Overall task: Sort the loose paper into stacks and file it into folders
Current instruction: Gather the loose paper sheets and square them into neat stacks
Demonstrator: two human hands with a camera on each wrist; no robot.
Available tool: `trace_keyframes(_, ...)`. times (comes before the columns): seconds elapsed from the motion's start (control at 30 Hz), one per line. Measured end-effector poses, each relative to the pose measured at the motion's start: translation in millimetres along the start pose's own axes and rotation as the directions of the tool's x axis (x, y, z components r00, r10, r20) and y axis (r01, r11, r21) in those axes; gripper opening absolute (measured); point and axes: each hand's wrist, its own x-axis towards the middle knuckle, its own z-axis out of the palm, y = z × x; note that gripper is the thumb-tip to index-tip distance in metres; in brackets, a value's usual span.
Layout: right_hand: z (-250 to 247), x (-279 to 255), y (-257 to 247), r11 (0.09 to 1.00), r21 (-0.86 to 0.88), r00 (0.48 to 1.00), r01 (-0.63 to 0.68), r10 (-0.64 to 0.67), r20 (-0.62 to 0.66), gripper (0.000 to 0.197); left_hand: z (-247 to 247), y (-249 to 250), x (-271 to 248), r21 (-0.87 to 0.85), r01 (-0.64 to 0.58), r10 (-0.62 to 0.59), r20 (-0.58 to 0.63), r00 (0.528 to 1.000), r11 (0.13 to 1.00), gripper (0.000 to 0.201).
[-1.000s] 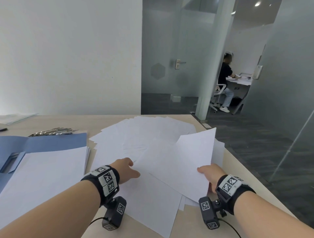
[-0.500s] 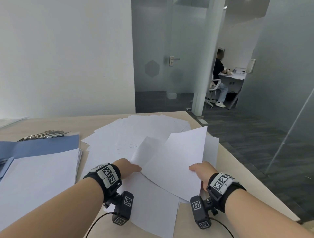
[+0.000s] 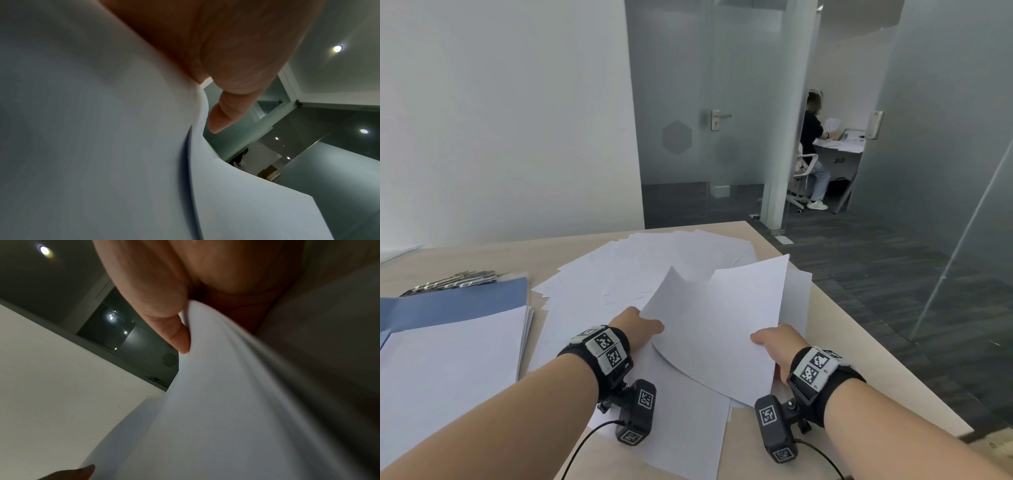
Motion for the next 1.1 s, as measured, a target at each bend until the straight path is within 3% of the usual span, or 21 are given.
trace_keyframes(0.07,0.5,5.4,3.2,1.0,0.022,1.0,0.007,-0.007,0.005,0.052,-0.1,2.6,-0.4,-0.006,-0.001,0.001,-0.009,1.0,1.0,0.037)
trace_keyframes(0.27,0.1,1.0,2.8,0.998,0.059,1.0,0.006,-0.007,0.014,0.042,-1.5,9.9,-1.5,-0.038,0.027,-0.026,0.014,1.0,0.999,0.038)
trace_keyframes(0.47,-0.7,13.8,10.9,0.997,0.069,0.999,0.024,-0.027,0.03,0.066,5.1,10.0,0.4,-0.243,0.043,-0.03,0.054,0.998,0.969,0.045)
trace_keyframes(0.67,-1.5,-7.1,4.0,0.996,0.073,0.998,0.049,-0.051,0.027,0.034,-0.8,6.9,5.2,-0.342,0.088,-0.077,0.048,0.996,0.935,0.022)
trace_keyframes(0.8,-4.6,-12.0,4.4,0.995,0.07,0.995,0.07,-0.075,0.069,0.012,-6.8,1.2,6.8,-0.17,0.069,-0.065,0.031,0.997,0.983,0.035)
trace_keyframes(0.93,-8.6,-20.7,0.7,0.991,0.105,0.987,0.081,-0.094,0.127,0.012,-14.1,-9.9,3.1,-0.005,0.072,-0.072,-0.002,0.997,0.997,0.046)
trace_keyframes(1.1,-5.2,-36.5,-7.6,0.99,0.105,0.957,0.088,-0.114,0.266,0.012,-23.4,-31.3,1.7,-0.12,0.072,-0.078,-0.043,0.996,0.99,0.051)
